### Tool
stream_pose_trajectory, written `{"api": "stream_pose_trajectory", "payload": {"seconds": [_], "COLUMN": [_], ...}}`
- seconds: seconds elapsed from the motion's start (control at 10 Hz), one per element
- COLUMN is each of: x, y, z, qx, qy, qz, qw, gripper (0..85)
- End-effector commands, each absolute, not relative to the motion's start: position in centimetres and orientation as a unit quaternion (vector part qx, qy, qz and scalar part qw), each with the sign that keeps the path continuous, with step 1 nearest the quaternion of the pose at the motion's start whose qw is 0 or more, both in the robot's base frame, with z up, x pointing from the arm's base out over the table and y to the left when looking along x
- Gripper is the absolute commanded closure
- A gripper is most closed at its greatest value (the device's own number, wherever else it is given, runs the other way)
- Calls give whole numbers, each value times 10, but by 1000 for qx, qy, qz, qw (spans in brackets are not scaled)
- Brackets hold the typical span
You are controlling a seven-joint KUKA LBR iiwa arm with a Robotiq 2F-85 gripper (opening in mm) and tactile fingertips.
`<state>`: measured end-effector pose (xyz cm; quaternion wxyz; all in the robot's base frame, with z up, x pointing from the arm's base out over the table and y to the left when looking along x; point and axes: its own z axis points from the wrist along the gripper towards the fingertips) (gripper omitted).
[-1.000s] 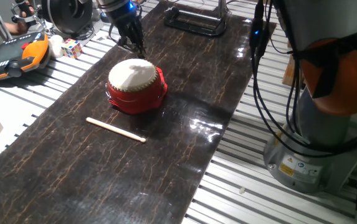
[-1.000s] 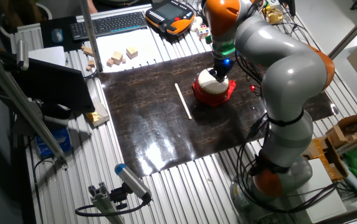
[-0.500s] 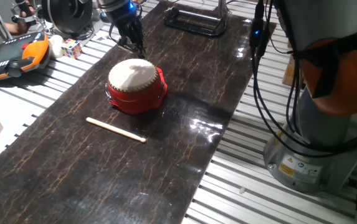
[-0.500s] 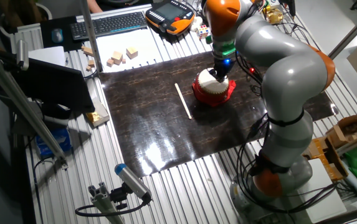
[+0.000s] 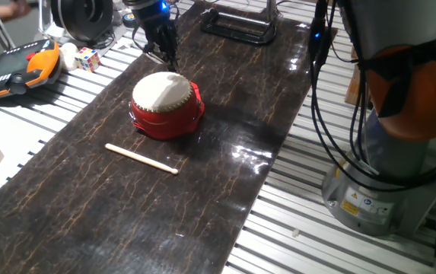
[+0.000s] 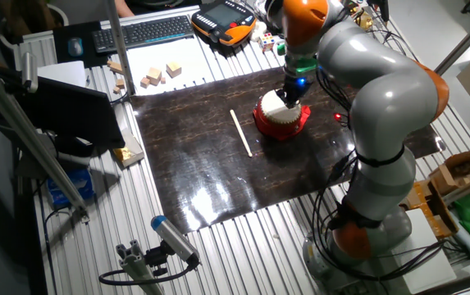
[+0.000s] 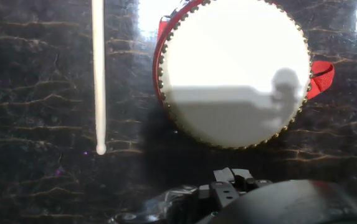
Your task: Play the drum
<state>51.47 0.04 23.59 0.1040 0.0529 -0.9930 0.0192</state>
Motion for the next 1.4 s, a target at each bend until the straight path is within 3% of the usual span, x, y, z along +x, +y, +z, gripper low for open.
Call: {"api": "stream_pose_trajectory", "payload": {"seconds": [0.0,0.2,0.3,0.5,0.6,0.7,0.9,1.1,1.3], "x": [515,515,515,515,524,532,544,552,558], "y": [0,0,0,0,11,24,48,65,85], "z": [236,236,236,236,239,240,224,207,186], "qx": [66,77,76,68,65,53,55,51,45], "qy": [-992,-993,-993,-994,-992,-993,-993,-993,-994], "qz": [28,49,73,49,47,47,46,35,37], "qw": [102,78,47,77,97,96,94,100,88], "gripper": [843,843,843,837,767,687,610,590,580]}}
